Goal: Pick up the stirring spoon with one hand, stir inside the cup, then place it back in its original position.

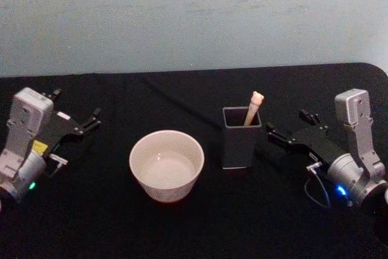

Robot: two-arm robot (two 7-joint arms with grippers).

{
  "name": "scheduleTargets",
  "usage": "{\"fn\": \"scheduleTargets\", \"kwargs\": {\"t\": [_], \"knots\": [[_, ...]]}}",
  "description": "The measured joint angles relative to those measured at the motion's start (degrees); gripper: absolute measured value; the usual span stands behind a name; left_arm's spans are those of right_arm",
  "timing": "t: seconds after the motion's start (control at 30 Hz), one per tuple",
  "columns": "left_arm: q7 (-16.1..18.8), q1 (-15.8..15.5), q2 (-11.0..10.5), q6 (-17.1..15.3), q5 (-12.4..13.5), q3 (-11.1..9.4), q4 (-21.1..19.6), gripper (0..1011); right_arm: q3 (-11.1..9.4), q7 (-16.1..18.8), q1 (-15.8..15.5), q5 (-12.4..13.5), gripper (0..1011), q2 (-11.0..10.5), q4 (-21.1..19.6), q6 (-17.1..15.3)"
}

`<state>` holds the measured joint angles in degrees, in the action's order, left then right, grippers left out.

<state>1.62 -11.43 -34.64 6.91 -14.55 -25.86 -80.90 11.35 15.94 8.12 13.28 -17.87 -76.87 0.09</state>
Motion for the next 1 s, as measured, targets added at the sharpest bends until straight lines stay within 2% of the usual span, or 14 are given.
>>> {"fn": "scheduleTargets", "kwargs": {"t": [1.0], "knots": [[0.00,0.00,0.00,0.00,0.00,0.00,0.00,1001,0.00,-0.04,-0.02,0.16,1002,-0.03,-0.13,0.00]]}}
